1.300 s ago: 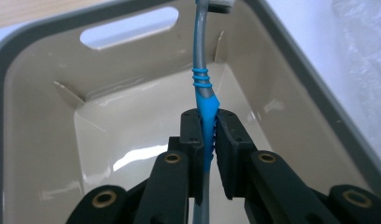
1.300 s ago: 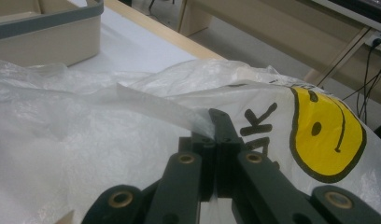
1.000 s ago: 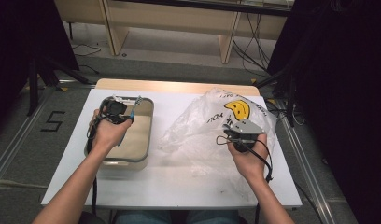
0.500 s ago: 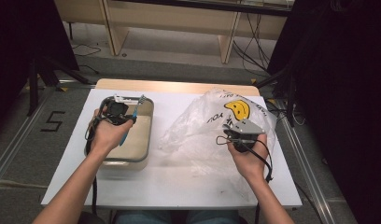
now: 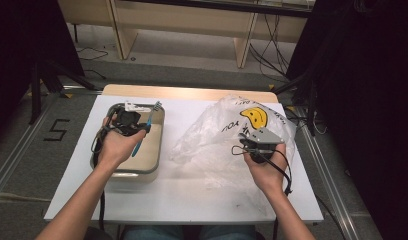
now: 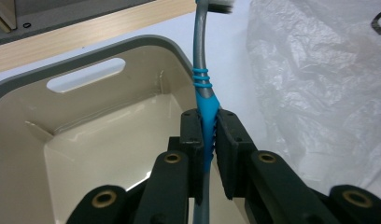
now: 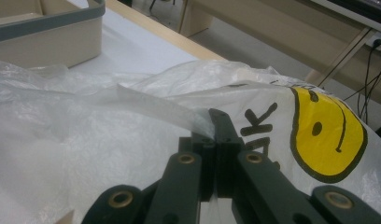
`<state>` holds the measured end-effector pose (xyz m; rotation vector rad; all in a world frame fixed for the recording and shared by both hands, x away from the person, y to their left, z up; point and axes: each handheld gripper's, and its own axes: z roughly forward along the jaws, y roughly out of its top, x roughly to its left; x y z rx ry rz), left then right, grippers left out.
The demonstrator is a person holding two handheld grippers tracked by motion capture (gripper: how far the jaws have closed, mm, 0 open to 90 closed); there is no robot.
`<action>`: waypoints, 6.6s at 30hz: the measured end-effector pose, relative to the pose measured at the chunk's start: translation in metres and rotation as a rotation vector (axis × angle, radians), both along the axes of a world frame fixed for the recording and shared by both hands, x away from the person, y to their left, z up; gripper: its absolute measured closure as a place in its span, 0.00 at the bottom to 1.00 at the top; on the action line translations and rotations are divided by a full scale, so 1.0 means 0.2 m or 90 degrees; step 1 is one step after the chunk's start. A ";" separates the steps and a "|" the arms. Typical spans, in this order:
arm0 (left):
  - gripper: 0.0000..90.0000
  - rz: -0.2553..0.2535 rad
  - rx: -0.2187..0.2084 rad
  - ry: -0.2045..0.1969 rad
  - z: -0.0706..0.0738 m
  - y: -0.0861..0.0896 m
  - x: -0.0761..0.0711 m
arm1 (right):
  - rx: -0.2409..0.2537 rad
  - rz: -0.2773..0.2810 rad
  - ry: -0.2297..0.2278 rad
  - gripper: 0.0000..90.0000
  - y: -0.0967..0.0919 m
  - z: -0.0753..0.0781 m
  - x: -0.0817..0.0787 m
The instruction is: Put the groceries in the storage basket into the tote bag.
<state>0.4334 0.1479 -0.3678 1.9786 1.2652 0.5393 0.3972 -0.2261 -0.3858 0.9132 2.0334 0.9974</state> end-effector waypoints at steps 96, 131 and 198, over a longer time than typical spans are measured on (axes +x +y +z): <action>0.90 -0.178 -0.011 -0.036 0.11 -0.42 -0.25 | 0.003 0.003 -0.002 1.00 0.00 0.01 -0.01; 0.90 -0.285 0.037 0.028 -0.09 -0.75 -0.35 | 0.009 0.003 -0.007 1.00 0.00 0.03 -0.01; 0.90 -0.252 0.135 0.014 -0.30 -1.10 -0.11 | 0.025 0.023 -0.006 1.00 0.02 0.05 -0.02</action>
